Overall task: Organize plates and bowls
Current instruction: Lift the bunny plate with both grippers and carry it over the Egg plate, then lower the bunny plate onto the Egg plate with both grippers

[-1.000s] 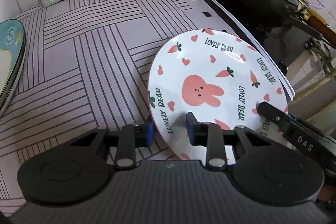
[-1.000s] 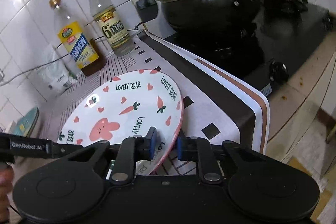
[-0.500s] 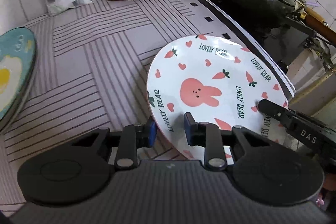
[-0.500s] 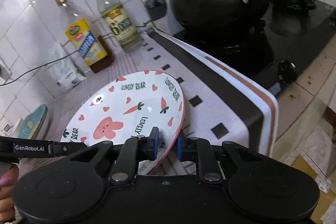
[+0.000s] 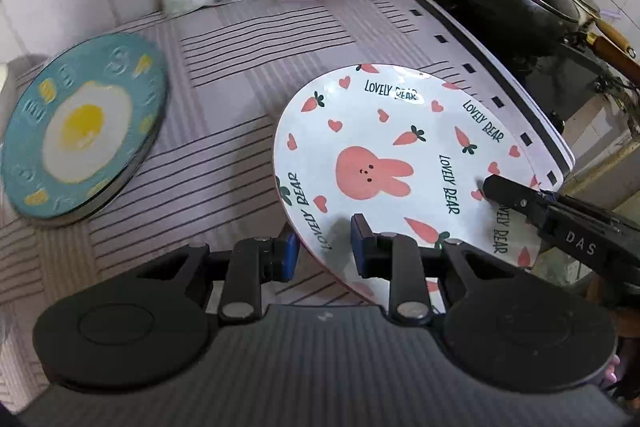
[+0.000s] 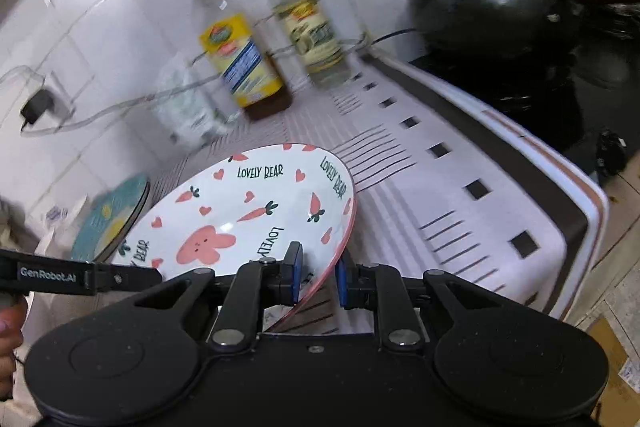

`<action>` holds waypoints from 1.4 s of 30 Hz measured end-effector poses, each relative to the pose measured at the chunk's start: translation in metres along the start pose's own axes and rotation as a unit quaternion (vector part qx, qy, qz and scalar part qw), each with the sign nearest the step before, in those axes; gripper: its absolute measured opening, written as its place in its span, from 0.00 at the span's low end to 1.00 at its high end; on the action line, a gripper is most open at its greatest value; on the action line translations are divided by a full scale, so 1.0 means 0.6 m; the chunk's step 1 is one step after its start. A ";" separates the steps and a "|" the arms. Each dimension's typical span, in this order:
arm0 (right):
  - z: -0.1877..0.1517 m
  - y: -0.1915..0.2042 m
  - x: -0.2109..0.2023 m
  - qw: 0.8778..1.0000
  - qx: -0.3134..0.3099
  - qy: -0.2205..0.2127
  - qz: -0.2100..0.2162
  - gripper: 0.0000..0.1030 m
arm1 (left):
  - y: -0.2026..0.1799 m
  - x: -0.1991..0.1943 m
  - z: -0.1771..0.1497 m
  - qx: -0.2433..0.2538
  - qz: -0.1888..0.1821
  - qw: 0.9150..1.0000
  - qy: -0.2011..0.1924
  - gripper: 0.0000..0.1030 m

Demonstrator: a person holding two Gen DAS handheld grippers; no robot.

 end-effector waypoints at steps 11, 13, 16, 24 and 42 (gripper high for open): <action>0.017 0.104 -0.004 0.997 -0.062 0.019 0.051 0.21 | 0.091 -0.088 -0.025 -0.061 0.024 0.998 -0.016 0.24; 0.023 0.126 -0.007 0.995 -0.073 0.019 0.064 0.21 | 0.106 -0.110 -0.028 -0.067 0.036 0.997 -0.026 0.24; 0.031 0.158 -0.009 0.992 -0.087 0.017 0.092 0.21 | 0.130 -0.147 -0.028 -0.079 0.056 0.994 -0.045 0.24; 0.048 0.240 0.008 0.983 -0.107 0.006 0.150 0.21 | 0.197 -0.195 -0.025 -0.120 0.082 0.986 -0.077 0.25; 0.066 0.323 0.126 0.970 -0.147 0.047 0.188 0.21 | 0.317 -0.139 -0.027 -0.214 0.084 0.971 -0.068 0.25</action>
Point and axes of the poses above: each gripper's, at about its wrist camera, not at the fingertips, and x roughly the way its jaws point, y to its left, z to its top, the point moved 1 cm from there along x, roughly the way its jaws point, and after that the axes turned 2 degrees about -y, right-handed, at the moved point
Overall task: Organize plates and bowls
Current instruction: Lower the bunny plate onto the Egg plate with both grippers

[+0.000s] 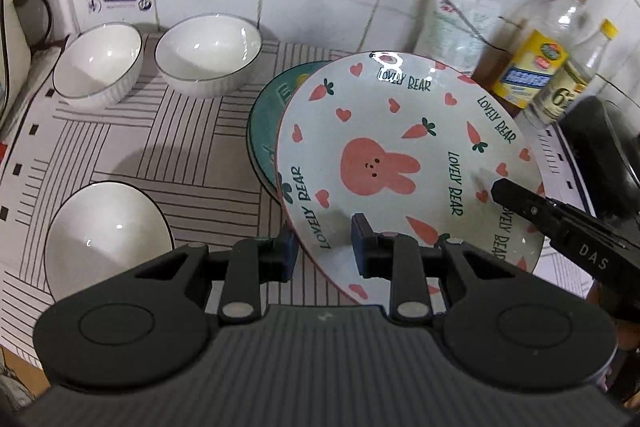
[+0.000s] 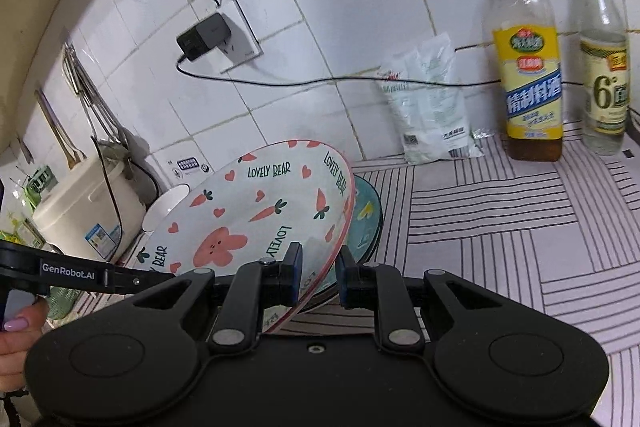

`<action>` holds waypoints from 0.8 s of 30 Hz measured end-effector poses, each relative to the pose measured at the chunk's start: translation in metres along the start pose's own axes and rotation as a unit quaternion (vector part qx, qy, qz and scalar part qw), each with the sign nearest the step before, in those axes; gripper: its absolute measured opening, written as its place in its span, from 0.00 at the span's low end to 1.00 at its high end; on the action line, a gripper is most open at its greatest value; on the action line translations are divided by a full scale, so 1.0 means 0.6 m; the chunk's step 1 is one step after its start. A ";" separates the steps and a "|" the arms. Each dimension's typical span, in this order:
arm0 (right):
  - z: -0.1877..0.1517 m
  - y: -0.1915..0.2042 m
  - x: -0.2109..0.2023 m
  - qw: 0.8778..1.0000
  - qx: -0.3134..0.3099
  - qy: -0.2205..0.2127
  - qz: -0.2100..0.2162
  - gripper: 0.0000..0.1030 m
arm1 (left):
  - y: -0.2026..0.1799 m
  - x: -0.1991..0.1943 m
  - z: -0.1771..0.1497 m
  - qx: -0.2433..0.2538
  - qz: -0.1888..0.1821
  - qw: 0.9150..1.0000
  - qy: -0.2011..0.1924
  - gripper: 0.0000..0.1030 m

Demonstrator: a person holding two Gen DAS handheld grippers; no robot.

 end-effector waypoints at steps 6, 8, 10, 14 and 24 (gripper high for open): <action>0.000 -0.015 0.051 1.000 0.003 0.021 0.005 0.21 | 0.017 0.041 0.011 -0.021 0.015 0.999 0.019 0.25; -0.001 -0.021 0.067 1.000 0.001 0.030 0.004 0.21 | 0.023 0.055 0.016 -0.027 0.018 0.999 0.030 0.26; -0.002 -0.022 0.082 0.999 -0.001 0.039 -0.004 0.21 | 0.027 0.068 0.021 -0.030 0.022 0.999 0.036 0.26; -0.002 -0.025 0.105 0.999 0.000 0.048 -0.012 0.21 | 0.034 0.087 0.031 -0.038 0.025 0.998 0.049 0.26; 0.002 -0.008 0.136 0.996 -0.040 0.060 -0.048 0.23 | 0.045 0.115 0.054 -0.048 0.027 0.996 0.073 0.27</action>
Point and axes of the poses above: each gripper's, at about its wrist camera, not at the fingertips, and x roughly the way its jaws point, y to its left, z to its top, the point moved 1 cm from there along x, roughly the way its jaws point, and after that the axes turned 2 degrees about -y, right-handed, at the moved point
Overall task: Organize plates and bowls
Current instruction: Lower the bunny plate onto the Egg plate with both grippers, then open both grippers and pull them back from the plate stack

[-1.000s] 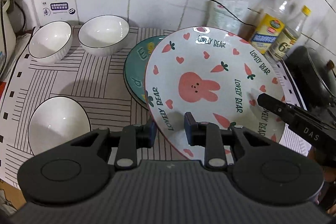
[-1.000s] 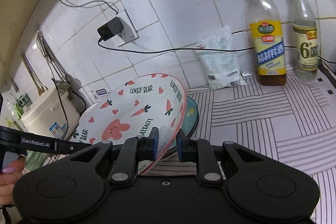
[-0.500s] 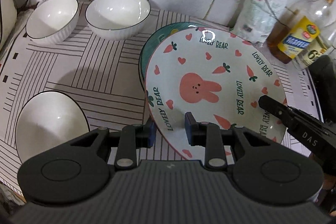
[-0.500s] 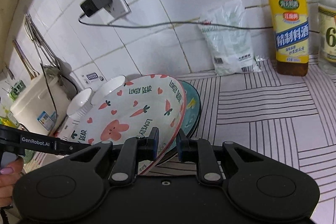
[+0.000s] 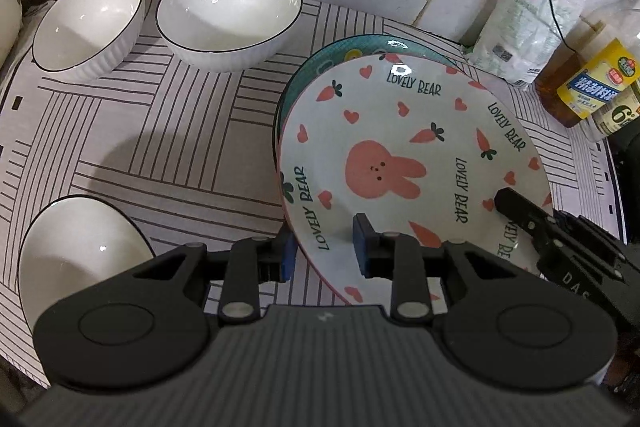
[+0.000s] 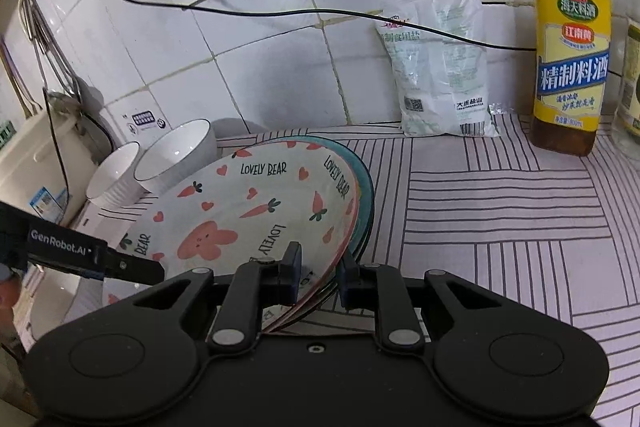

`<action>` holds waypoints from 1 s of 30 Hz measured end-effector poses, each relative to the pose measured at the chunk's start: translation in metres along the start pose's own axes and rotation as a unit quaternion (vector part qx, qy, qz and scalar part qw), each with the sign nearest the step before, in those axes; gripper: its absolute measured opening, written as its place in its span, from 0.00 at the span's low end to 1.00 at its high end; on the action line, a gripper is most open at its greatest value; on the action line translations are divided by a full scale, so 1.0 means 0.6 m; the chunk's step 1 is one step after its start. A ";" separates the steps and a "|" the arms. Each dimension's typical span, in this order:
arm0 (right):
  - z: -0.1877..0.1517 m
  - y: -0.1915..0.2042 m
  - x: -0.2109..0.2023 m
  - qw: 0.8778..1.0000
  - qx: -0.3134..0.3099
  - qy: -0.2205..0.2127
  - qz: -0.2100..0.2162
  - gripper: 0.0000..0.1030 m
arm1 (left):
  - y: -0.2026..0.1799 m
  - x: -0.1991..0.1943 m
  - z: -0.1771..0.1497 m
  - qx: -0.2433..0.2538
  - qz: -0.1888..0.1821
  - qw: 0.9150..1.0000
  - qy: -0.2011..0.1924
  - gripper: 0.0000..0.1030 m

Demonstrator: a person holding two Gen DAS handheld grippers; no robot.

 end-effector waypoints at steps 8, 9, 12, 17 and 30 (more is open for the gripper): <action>0.009 0.027 0.015 0.998 -0.053 0.002 -0.038 0.27 | 0.008 0.015 0.013 -0.018 -0.002 1.000 0.017 0.28; 0.010 0.032 0.016 0.997 -0.061 0.002 -0.043 0.27 | 0.008 0.014 0.016 -0.018 0.000 1.000 0.019 0.28; 0.013 0.045 0.018 0.995 -0.079 0.007 -0.059 0.28 | 0.005 0.014 0.022 -0.017 0.004 1.000 0.025 0.28; 0.020 0.072 0.022 0.990 -0.096 0.023 -0.100 0.31 | 0.005 0.017 0.029 -0.013 0.013 0.999 0.027 0.29; 0.010 0.087 0.043 0.980 -0.101 0.026 -0.168 0.38 | -0.009 0.028 0.029 0.011 0.033 0.999 0.037 0.30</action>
Point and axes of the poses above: each gripper's, at about its wrist camera, not at the fingertips, and x roughly the way its jaws point, y to its left, z to its top, the point moved 1 cm from there along x, roughly the way its jaws point, and after that the axes turned 2 degrees about -y, right-handed, at the moved point
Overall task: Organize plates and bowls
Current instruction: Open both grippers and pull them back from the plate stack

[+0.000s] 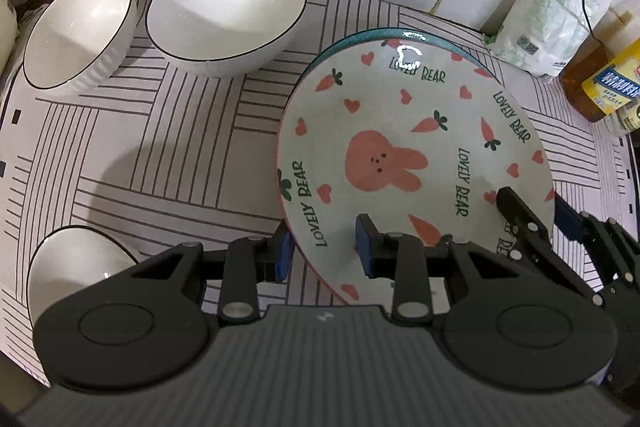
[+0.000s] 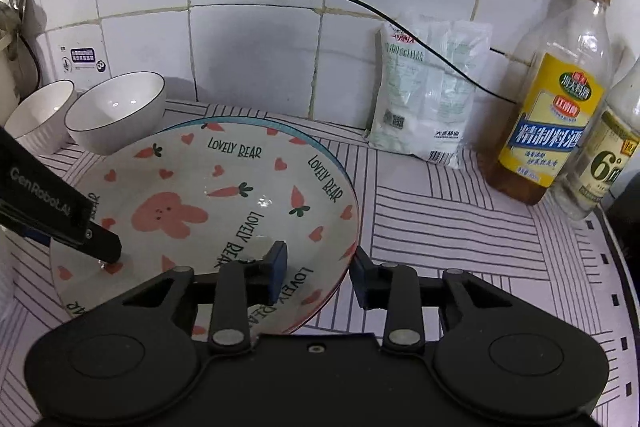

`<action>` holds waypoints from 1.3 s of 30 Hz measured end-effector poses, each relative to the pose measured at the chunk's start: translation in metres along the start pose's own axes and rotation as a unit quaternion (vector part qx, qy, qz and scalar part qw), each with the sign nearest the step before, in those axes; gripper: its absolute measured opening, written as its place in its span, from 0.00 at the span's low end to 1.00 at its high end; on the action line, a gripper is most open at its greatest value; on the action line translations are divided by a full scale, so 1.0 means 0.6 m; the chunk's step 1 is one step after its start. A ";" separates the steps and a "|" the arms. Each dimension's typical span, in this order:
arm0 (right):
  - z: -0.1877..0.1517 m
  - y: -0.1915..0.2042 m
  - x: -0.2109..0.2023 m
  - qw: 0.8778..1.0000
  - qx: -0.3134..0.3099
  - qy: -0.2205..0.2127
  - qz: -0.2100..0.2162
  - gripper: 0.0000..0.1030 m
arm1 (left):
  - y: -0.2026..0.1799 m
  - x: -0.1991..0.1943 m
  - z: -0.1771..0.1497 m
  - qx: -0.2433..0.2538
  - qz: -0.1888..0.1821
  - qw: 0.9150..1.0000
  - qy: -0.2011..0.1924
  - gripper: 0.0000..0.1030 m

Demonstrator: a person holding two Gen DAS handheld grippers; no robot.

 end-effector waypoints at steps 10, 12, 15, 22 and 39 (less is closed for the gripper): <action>0.004 0.017 0.010 0.999 -0.040 -0.006 -0.027 0.38 | -0.024 -0.012 -0.022 0.044 0.036 0.998 -0.038 0.28; 0.002 0.015 0.008 0.999 -0.040 -0.008 -0.028 0.37 | -0.025 -0.017 -0.025 0.045 0.035 0.998 -0.038 0.27; -0.003 0.011 0.002 0.999 -0.035 -0.009 -0.019 0.37 | -0.031 -0.022 -0.025 0.051 0.034 0.997 -0.040 0.27; -0.004 -0.007 -0.038 1.000 0.009 -0.009 0.024 0.37 | -0.034 -0.059 -0.040 0.065 0.038 0.996 -0.053 0.27; 0.009 -0.032 -0.177 0.996 0.013 -0.028 0.083 0.37 | -0.044 -0.180 -0.116 0.111 0.047 0.989 -0.085 0.30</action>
Point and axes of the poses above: each gripper's, at about its wrist camera, not at the fingertips, and x roughly the way its jaws point, y to its left, z to its top, the point moved 1 cm from there along x, roughly the way its jaws point, and after that the axes turned 2 degrees about -y, right-handed, at the moved point
